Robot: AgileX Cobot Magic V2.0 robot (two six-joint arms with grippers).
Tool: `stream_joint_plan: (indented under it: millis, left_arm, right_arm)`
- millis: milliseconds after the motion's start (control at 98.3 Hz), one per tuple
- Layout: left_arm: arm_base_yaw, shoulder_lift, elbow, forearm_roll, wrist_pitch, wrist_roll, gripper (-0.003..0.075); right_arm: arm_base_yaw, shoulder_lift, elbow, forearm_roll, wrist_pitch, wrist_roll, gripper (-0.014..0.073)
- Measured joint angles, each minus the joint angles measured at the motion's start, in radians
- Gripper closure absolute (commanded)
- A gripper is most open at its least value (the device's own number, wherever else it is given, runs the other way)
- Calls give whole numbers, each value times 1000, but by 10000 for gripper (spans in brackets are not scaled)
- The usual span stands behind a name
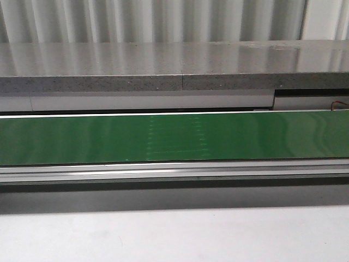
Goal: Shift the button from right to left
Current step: 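Close the right gripper on the button's blue base and lift it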
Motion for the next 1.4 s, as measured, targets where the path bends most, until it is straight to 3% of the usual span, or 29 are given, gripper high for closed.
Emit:
stream_joint_plan:
  millis: [265, 794, 865, 987, 1089, 1404]
  left_arm:
    - [0, 0, 0, 0, 0, 0, 741]
    - [0, 0, 0, 0, 0, 0, 741]
    - [0, 0, 0, 0, 0, 0, 741]
    - [0, 0, 0, 0, 0, 0, 741]
    - [0, 0, 0, 0, 0, 0, 741]
    - [0, 0, 0, 0, 0, 0, 741]
  right_arm:
    - [-94, 150, -52, -15, 2, -2, 30]
    - [-96, 415, -109, -21, -104, -168, 34]
    - [-96, 431, -109, -21, -126, -173, 93]
    - [-96, 448, -109, -21, -153, -179, 337]
    - [-96, 450, -109, -21, -166, -181, 475]
    - [-96, 404, -158, -5, -124, -181, 501]
